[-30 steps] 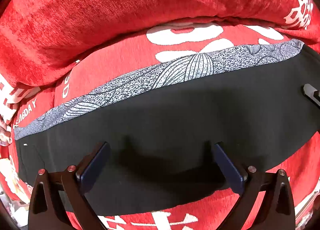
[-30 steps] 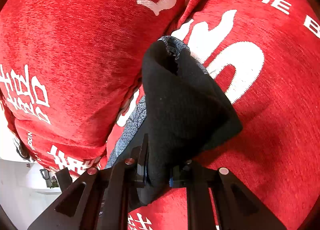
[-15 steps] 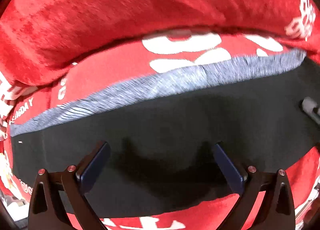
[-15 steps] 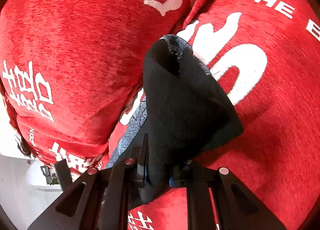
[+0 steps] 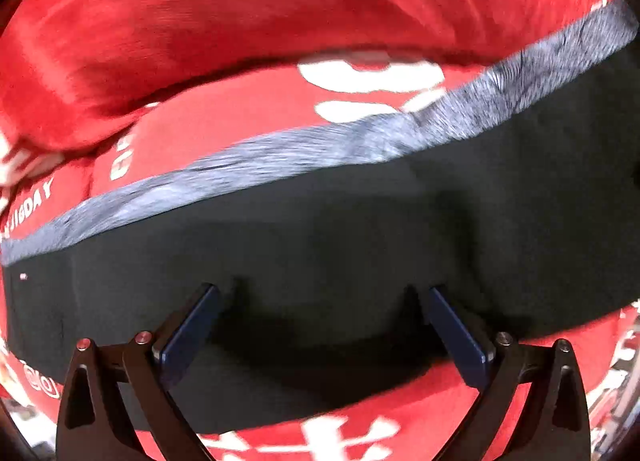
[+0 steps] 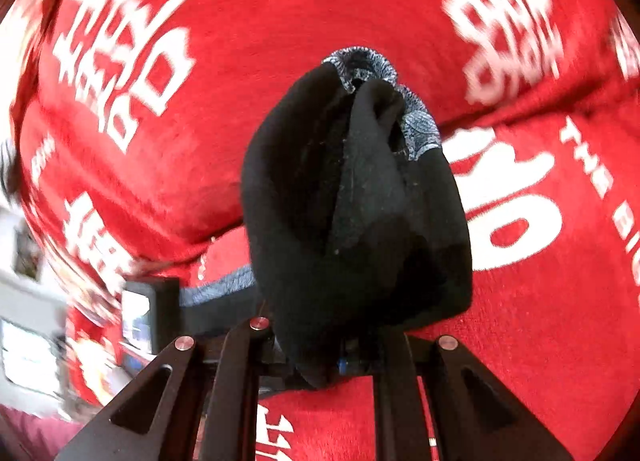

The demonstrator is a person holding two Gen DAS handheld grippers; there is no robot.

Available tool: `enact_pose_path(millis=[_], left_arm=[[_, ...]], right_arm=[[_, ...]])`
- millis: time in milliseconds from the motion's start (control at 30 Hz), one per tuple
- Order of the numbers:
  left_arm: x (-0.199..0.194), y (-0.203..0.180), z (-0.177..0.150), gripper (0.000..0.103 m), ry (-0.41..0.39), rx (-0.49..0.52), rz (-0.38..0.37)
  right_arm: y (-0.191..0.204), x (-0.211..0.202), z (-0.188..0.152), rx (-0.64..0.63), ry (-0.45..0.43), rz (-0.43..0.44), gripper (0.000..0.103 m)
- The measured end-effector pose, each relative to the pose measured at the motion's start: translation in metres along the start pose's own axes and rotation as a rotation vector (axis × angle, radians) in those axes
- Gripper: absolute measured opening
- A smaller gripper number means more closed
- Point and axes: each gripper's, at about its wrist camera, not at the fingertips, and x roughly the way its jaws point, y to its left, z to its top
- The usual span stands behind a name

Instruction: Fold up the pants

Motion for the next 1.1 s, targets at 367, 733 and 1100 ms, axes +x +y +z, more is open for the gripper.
enact_pose_path(millis=[367, 733, 1100], left_arm=[[-0.046, 0.235, -0.079, 0.103, -0.006, -0.151, 0.175], [-0.047, 0.309, -0.119, 0.103, 0.036, -0.294, 0.174], [-0.052, 0.226, -0.085, 0.103, -0.004, -0.127, -0.147]], right_arm=[[0.192, 0.097, -0.081, -0.420, 0.125, -0.259, 0.027], [0.290, 0.166, -0.160, -0.707, 0.240, -0.578, 0.053], [0.112, 0.083, -0.116, 0.315, 0.219, 0.081, 0.054]])
